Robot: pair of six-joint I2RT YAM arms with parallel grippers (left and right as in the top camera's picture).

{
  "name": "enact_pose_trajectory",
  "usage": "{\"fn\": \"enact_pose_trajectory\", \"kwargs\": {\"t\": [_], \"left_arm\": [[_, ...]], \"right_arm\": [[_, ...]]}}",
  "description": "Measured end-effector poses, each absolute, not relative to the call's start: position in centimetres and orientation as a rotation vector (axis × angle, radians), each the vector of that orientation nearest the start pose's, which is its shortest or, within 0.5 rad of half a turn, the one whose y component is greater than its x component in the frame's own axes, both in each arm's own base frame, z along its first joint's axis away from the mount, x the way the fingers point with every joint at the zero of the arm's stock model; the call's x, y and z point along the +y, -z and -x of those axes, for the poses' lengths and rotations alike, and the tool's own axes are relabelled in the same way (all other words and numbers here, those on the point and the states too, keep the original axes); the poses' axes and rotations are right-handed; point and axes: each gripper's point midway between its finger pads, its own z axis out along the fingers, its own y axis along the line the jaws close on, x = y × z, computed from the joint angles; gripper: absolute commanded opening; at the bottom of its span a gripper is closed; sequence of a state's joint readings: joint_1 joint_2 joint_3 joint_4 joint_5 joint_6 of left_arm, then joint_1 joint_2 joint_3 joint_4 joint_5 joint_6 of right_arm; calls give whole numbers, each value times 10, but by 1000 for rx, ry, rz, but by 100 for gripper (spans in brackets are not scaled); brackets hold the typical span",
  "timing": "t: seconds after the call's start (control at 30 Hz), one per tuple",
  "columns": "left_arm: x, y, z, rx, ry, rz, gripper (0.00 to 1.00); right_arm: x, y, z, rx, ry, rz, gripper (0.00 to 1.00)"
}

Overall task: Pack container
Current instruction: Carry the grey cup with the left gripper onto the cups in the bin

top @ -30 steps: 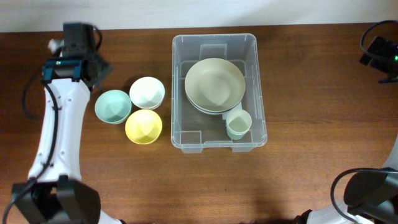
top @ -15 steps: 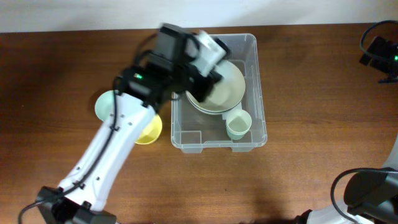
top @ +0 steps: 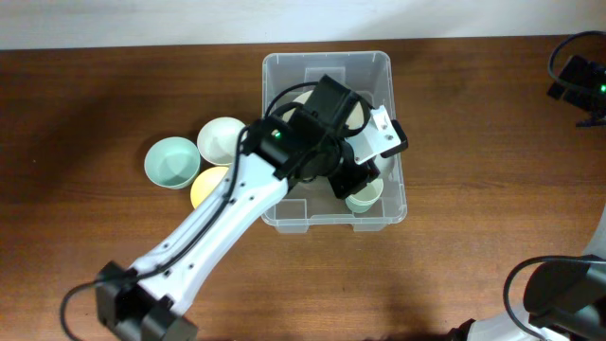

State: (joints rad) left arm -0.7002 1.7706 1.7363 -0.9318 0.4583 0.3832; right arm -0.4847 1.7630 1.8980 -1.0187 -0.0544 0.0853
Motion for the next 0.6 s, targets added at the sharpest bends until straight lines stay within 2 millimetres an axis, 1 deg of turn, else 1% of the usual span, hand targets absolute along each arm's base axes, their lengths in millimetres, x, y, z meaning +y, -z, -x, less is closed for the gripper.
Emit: {"fn": "enact_pose_trajectory", "kwargs": {"t": [0.17,0.27,0.5,0.53,0.57,0.6], "left_arm": [[-349,-203,-298,2162,701,-1486,1],[-347,-197,-296,2189,699,-1493,2],[-344,-189,-297,2219,676,-1500,5],[-344,-189,-297,2219,674,-1500,9],[-343,-189,-297,2220,673,-1500,22],[-343,-189,-297,2220,673,-1501,27]], "right_arm": [[-207,-275,-412,2363,109,-668,99],[-206,-275,-412,2363,109,-668,99],[-207,-275,-412,2363,109,-668,99],[-207,-275,-412,2363,109,-668,99],[-206,-275,-412,2363,108,-669,99],[-207,-275,-412,2363,109,-668,99]]}}
